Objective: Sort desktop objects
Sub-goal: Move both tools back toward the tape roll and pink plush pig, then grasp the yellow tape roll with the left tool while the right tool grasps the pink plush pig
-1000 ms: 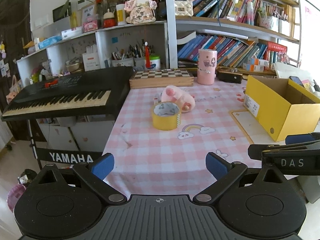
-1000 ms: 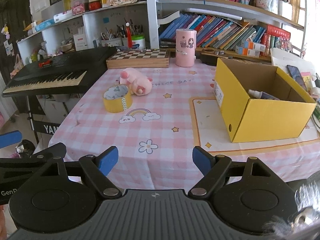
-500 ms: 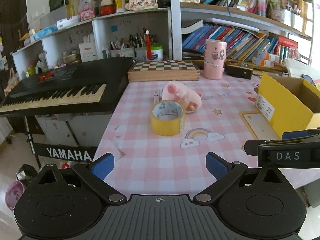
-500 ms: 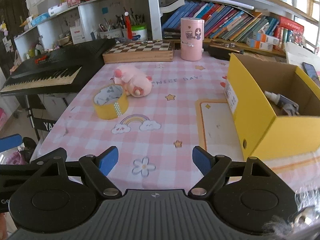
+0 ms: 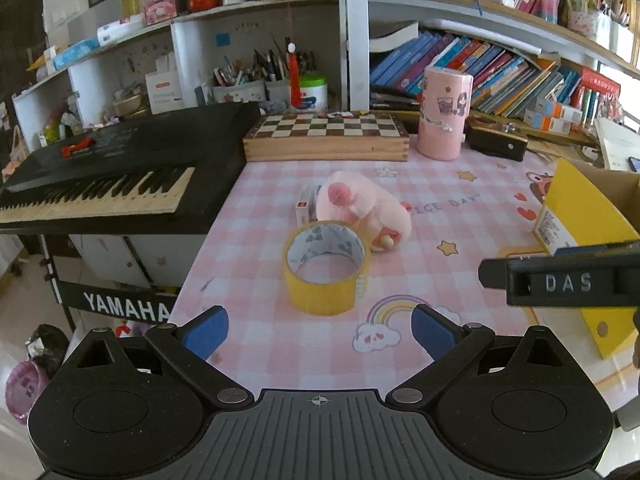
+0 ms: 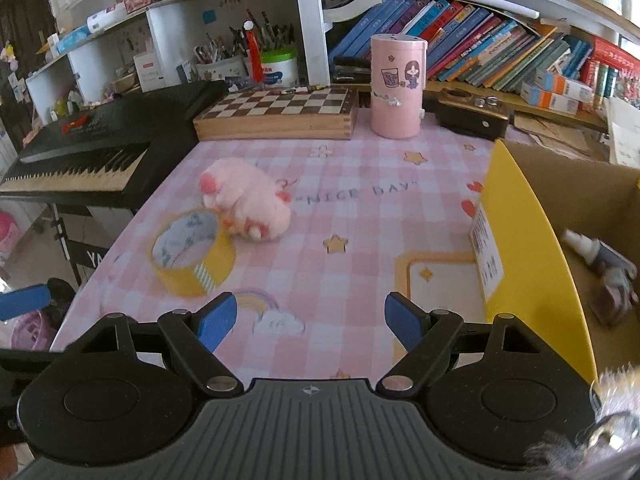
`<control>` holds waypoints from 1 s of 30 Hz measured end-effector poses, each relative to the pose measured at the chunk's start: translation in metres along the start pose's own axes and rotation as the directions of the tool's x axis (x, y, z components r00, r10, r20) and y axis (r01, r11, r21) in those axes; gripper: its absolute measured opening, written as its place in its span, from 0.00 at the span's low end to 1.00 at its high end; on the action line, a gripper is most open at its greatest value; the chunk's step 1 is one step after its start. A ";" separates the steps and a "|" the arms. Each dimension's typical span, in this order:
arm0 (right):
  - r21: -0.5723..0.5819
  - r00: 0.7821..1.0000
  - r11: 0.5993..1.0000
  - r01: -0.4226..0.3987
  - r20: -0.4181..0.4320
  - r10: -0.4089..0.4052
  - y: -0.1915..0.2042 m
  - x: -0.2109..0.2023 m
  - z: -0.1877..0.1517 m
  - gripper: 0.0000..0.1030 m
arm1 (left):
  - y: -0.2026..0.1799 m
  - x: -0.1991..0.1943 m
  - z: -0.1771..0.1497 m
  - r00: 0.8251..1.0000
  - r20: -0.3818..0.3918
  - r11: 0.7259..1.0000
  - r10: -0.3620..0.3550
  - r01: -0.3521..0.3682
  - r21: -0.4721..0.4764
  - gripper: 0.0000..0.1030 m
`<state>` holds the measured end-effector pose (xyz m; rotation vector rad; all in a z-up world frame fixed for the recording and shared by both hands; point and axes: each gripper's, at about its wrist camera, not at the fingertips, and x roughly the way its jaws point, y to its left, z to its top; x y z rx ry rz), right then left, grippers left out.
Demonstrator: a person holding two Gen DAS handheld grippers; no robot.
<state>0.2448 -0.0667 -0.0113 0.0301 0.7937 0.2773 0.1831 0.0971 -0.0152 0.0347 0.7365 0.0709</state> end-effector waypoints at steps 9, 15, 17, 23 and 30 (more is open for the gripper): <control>-0.007 0.999 0.999 -0.049 -0.008 0.049 -0.011 0.044 0.037 0.78 | -0.007 0.040 0.023 0.999 -0.039 0.999 0.031 -0.031 0.015 0.97; -0.022 0.996 0.996 -0.082 -0.049 0.081 -0.012 0.074 0.053 0.78 | -0.009 0.075 0.031 0.996 -0.081 0.999 0.047 -0.046 0.021 0.97; -0.031 0.993 0.995 -0.098 -0.067 0.096 -0.010 0.083 0.057 0.78 | -0.009 0.086 0.032 0.994 -0.098 0.999 0.046 -0.045 0.015 0.97; -0.097 0.985 0.983 -0.154 -0.092 0.145 -0.002 0.101 0.067 0.78 | -0.014 0.119 0.035 0.991 -0.124 0.999 0.047 -0.044 0.030 0.96; -0.107 0.972 0.971 -0.216 -0.122 0.202 0.003 0.122 0.080 0.79 | -0.014 0.144 0.040 0.994 -0.105 1.000 0.017 -0.015 0.027 0.95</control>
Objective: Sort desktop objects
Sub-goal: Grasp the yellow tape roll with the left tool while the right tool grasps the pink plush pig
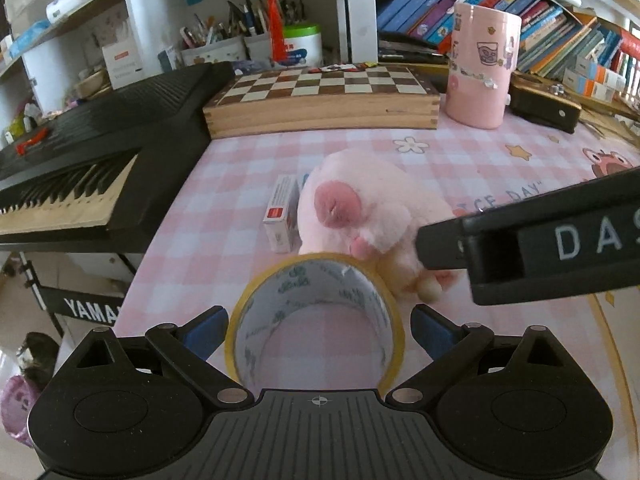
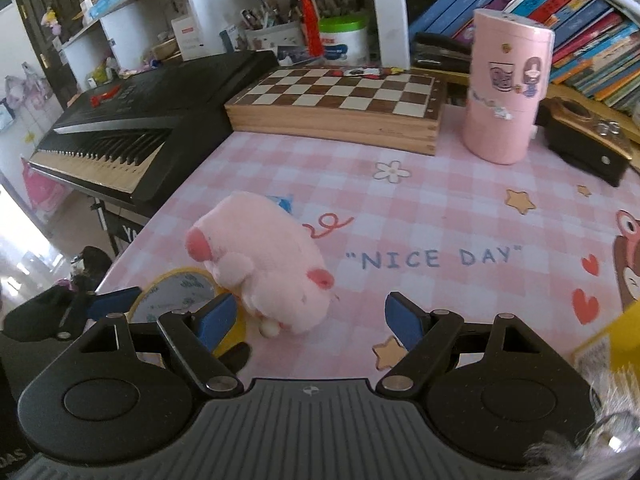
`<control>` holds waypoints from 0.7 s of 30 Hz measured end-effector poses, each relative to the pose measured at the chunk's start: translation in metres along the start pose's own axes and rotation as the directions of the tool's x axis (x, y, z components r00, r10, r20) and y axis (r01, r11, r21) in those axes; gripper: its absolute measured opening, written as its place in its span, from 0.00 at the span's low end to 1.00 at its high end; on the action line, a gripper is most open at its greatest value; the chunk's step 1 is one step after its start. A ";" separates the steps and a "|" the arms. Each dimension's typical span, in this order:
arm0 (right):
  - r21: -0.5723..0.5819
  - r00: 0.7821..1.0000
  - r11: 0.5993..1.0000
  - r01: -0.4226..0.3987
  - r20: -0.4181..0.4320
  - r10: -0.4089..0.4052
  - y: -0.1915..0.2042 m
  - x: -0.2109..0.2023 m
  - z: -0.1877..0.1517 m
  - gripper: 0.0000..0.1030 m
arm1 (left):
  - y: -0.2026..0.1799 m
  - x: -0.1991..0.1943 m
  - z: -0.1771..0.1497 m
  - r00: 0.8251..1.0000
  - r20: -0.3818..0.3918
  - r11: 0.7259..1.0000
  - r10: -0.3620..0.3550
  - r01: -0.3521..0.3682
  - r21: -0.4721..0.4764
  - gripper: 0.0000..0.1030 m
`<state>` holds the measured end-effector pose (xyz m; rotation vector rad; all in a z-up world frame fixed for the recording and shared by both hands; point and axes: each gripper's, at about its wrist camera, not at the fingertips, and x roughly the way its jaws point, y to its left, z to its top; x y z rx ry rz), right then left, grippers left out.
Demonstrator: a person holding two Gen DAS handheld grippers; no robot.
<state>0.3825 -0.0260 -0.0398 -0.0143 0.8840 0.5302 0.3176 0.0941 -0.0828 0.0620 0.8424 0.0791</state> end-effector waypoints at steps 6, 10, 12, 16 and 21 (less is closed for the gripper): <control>0.000 0.999 0.999 -0.054 0.000 0.054 -0.002 0.018 0.016 0.83 | 0.006 0.005 0.001 1.000 -0.027 1.000 -0.005 0.005 -0.015 0.82; -0.045 0.996 0.995 -0.087 -0.021 0.087 0.003 0.032 0.023 0.87 | 0.021 -0.006 0.000 0.998 -0.065 0.996 0.012 -0.018 -0.086 0.81; -0.068 0.994 0.992 -0.107 -0.044 0.104 0.008 0.041 0.027 0.91 | 0.032 -0.018 -0.004 0.997 -0.065 0.993 0.029 -0.037 -0.115 0.81; -0.108 0.988 0.984 -0.141 -0.076 0.133 0.020 0.056 0.033 0.94 | 0.053 -0.039 -0.012 0.993 -0.080 0.982 0.084 -0.097 -0.165 0.81; -0.201 0.981 0.965 -0.166 -0.135 0.141 0.038 0.075 0.029 0.88 | 0.072 -0.051 -0.016 0.991 -0.072 0.956 0.109 -0.124 -0.267 0.81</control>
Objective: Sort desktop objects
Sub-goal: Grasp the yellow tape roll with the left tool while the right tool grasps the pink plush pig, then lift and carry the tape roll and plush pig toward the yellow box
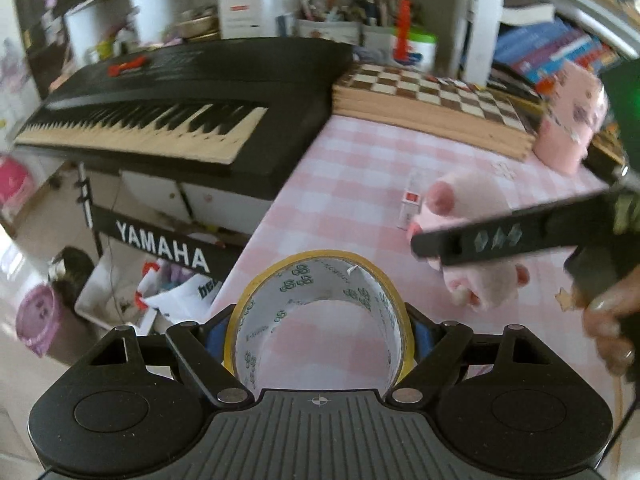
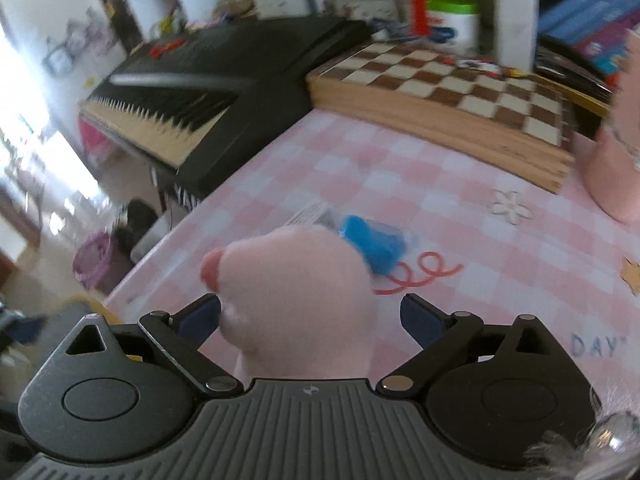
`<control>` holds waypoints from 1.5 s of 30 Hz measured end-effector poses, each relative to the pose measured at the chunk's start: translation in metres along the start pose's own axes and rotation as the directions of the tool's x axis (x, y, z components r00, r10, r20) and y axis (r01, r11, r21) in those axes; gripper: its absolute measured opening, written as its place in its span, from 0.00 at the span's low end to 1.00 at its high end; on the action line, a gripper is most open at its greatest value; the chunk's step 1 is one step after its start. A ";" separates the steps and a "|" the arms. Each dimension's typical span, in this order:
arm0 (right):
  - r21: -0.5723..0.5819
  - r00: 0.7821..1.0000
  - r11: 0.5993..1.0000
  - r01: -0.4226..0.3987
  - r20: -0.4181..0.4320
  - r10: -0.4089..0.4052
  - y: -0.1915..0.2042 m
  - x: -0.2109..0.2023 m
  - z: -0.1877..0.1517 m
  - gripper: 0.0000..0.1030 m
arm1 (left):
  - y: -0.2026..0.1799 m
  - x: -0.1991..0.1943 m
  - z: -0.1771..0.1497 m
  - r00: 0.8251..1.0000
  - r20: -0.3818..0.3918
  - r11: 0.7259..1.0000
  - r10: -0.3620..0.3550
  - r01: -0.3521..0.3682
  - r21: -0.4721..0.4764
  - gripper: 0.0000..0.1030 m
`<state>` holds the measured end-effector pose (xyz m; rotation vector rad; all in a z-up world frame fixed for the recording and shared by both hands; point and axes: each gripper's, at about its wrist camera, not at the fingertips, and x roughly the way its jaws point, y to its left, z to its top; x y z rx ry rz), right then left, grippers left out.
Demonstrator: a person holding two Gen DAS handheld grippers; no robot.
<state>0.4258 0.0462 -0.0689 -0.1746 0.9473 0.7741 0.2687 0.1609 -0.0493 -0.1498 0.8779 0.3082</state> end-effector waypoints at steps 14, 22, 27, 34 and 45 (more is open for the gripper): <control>0.079 0.987 0.990 0.119 0.100 -0.127 0.007 -0.069 -0.037 0.58 | -0.011 -0.035 -0.002 0.993 0.067 0.994 -0.099 0.096 0.056 0.81; 0.163 0.963 0.968 0.193 0.159 -0.219 0.033 -0.129 -0.066 0.58 | -0.014 -0.077 -0.014 0.973 0.133 0.979 -0.187 0.175 0.101 0.81; 0.214 0.941 0.953 0.217 0.213 -0.262 0.053 -0.169 -0.089 0.58 | -0.006 -0.112 -0.027 0.952 0.174 0.965 -0.252 0.234 0.120 0.81; 0.304 0.926 0.928 0.214 0.241 -0.292 0.086 -0.214 -0.141 0.58 | 0.000 -0.158 -0.062 0.919 0.214 0.937 -0.330 0.291 0.194 0.81; 0.401 0.906 0.879 0.257 0.215 -0.363 0.159 -0.256 -0.235 0.58 | 0.023 -0.218 -0.128 0.902 0.199 0.909 -0.384 0.331 0.255 0.81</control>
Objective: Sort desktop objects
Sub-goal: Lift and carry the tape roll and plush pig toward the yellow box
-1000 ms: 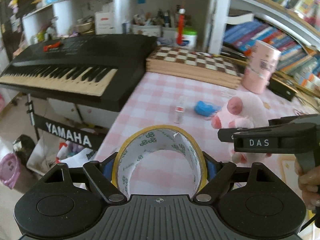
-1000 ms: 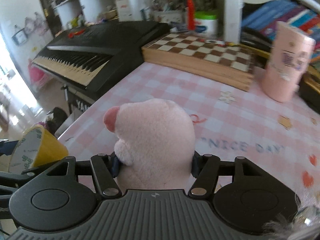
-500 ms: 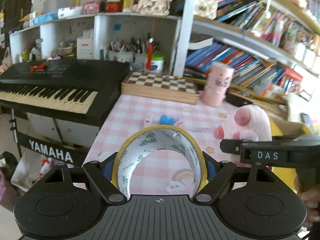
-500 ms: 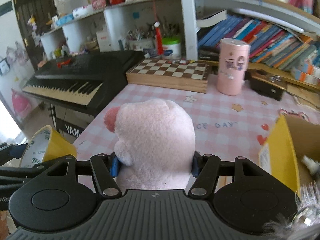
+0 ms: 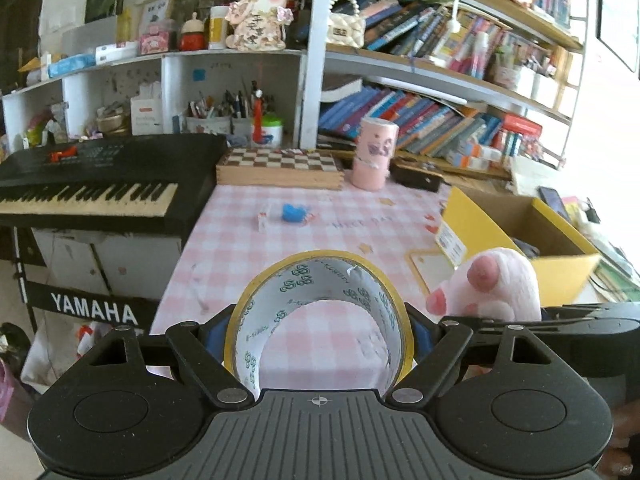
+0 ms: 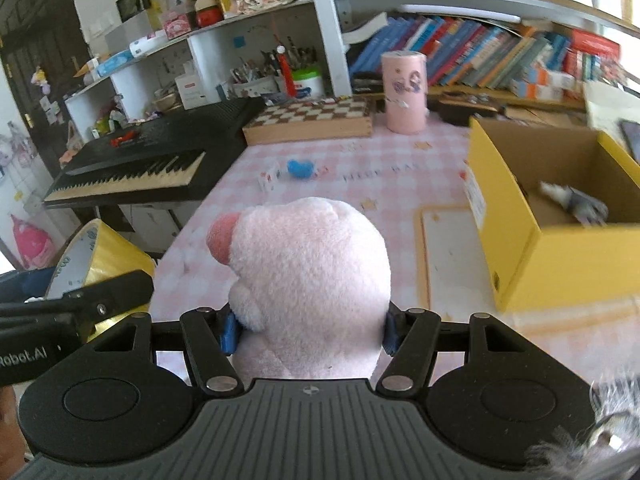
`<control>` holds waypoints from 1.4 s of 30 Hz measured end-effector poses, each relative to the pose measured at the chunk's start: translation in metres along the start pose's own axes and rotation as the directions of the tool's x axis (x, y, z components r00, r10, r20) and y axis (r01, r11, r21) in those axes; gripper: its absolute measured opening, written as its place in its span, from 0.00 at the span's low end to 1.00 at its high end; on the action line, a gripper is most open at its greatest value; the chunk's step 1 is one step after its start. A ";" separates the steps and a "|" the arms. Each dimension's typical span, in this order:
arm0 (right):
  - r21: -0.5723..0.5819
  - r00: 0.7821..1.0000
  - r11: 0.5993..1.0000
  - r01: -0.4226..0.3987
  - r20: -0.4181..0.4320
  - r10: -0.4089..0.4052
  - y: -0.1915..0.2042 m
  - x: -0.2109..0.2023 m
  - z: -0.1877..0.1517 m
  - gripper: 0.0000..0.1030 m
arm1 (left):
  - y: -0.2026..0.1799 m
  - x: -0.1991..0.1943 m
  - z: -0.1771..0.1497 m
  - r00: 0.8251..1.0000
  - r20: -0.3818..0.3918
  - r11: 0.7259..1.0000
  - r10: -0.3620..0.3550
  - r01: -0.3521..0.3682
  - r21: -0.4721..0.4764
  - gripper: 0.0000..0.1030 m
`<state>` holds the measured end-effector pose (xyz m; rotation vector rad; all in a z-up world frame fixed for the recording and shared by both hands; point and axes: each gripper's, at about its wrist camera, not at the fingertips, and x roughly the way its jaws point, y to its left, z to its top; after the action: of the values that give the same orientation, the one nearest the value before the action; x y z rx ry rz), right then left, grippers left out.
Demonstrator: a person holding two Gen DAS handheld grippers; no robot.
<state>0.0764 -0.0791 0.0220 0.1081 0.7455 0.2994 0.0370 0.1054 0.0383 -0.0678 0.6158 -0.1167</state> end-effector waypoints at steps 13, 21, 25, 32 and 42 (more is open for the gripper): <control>0.215 0.986 0.963 0.164 -0.044 -0.158 -0.041 -0.065 -0.068 0.58 | -0.044 -0.020 -0.027 0.981 -0.072 0.973 -0.178 0.186 0.135 0.81; 0.304 0.975 0.927 0.220 -0.047 -0.216 -0.067 -0.085 -0.085 0.58 | -0.079 -0.009 -0.030 0.954 -0.117 0.935 -0.275 0.294 0.199 0.81; 0.311 0.963 0.912 0.268 -0.058 -0.263 -0.081 -0.094 -0.089 0.58 | -0.101 0.001 -0.030 0.934 -0.150 0.912 -0.326 0.352 0.211 0.81; 0.362 0.945 0.873 0.327 -0.097 -0.313 -0.117 -0.101 -0.091 0.58 | -0.141 0.015 -0.030 0.906 -0.170 0.867 -0.387 0.421 0.267 0.81; 0.397 0.935 0.846 0.355 -0.143 -0.325 -0.178 -0.093 -0.077 0.58 | -0.187 0.057 -0.013 0.891 -0.206 0.854 -0.405 0.449 0.262 0.81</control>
<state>0.0003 -0.2779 -0.0092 0.3685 0.8757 -0.2046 0.0587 -0.0880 0.0133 0.1047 0.7138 -0.6558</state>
